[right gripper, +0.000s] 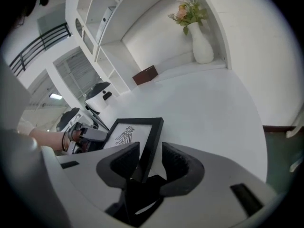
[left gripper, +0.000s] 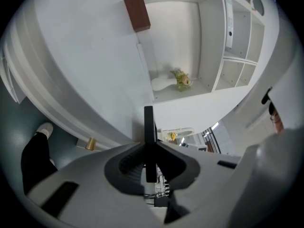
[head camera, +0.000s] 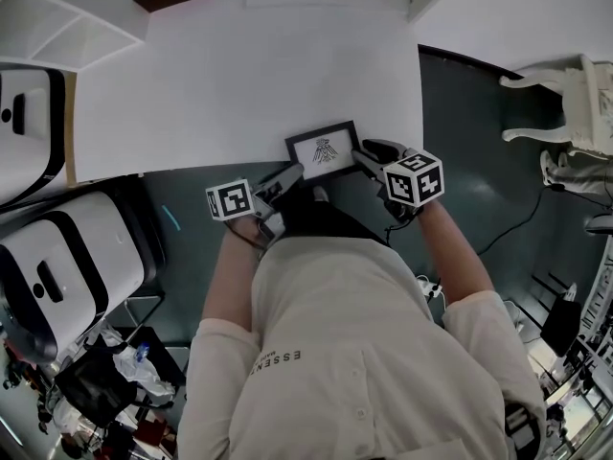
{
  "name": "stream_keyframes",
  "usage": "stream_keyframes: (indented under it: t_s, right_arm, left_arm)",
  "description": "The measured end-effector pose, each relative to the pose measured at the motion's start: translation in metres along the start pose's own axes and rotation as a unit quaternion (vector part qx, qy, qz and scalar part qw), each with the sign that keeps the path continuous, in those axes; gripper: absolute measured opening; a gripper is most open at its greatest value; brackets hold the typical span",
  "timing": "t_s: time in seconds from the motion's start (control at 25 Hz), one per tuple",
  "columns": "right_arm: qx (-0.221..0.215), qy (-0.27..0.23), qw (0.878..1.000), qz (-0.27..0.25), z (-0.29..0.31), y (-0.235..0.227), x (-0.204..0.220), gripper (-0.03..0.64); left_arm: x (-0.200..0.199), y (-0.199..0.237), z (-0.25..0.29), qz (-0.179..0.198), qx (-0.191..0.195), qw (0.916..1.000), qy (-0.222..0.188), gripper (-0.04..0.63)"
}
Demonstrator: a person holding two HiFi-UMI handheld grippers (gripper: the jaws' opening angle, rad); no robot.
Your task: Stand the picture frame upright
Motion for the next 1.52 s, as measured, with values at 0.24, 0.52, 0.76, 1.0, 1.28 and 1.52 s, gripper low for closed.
stream_keyframes:
  t_s: [0.24,0.52,0.76,1.0,1.28,1.52]
  right_arm:
    - [-0.094,-0.033,0.992,0.073,-0.014,-0.007,-0.01,0.164]
    - [-0.184,-0.041,0.977,0.097,-0.012,0.004,-0.023,0.163]
    - [-0.215,-0.034,0.972,0.091,-0.004,0.011,-0.039,0.109]
    - [-0.228,-0.054,0.97,0.065,0.017,0.031,-0.066,0.097]
    - [-0.209,-0.072,0.973,0.06,0.054,0.066,-0.11,0.094]
    - [-0.187,-0.077,0.978,0.058,0.095,0.106,-0.149,0.094]
  left_arm:
    - [-0.004,-0.016,-0.01,0.013,0.01,0.9999,-0.001,0.069]
    - [-0.018,-0.044,-0.021,0.078,0.035,0.9962,0.014,0.067]
    - [-0.033,-0.051,-0.034,0.093,0.015,0.9954,0.019,0.069]
    - [-0.066,-0.068,-0.056,0.161,0.005,0.9862,0.037,0.069]
    - [-0.131,-0.06,-0.093,0.19,0.012,0.9801,0.055,0.069]
    - [-0.189,-0.052,-0.133,0.2,0.007,0.977,0.073,0.071]
Point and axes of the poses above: the fingertips, and each gripper's own axes: z forward along the fingers, y to its left, x out of its underside, the point moved 10 cm from there along -z, backward along the fingers, and after that the axes turned 6 degrees about x, right-handed, at the moved point
